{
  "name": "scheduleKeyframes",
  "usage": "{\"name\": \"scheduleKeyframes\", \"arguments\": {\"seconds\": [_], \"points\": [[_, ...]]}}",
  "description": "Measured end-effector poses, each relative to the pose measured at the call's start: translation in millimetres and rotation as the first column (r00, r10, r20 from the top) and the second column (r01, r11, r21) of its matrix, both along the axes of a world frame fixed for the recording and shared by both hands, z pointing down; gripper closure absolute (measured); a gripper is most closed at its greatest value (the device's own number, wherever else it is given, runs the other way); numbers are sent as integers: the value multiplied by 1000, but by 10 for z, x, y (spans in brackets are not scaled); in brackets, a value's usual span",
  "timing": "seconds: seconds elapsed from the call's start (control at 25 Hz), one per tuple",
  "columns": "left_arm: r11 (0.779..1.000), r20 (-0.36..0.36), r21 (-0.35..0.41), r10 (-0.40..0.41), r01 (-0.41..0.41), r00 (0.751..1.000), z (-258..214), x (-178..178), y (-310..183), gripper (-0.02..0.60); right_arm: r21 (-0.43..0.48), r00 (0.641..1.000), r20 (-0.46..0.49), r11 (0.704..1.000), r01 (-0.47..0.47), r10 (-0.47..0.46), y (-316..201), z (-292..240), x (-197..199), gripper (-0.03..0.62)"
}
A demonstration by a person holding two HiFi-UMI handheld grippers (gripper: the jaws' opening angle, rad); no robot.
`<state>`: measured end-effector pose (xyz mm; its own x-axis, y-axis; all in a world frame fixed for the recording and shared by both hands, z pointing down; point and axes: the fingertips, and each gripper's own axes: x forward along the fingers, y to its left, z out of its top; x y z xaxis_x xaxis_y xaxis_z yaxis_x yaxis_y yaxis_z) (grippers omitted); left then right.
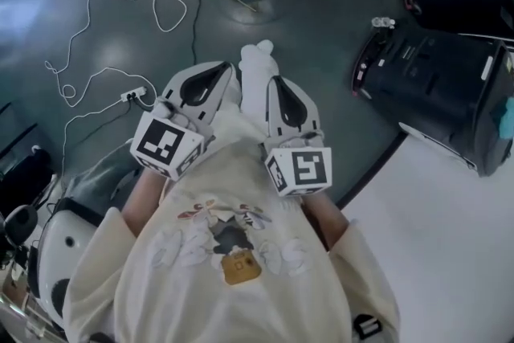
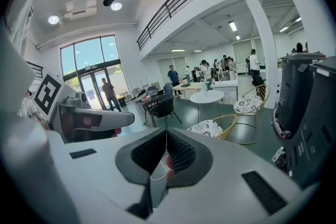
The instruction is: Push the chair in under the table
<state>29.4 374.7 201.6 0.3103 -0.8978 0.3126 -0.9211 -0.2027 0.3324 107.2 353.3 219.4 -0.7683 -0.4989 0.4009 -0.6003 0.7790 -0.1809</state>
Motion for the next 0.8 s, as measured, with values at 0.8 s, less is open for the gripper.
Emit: {"name": "scheduleKeyframes", "arguments": {"seconds": [0.8], "points": [[895, 199, -239, 425, -376, 883, 473, -194, -2731, 546, -229, 956, 11, 932, -281, 292, -2992, 610, -326, 585]]}}
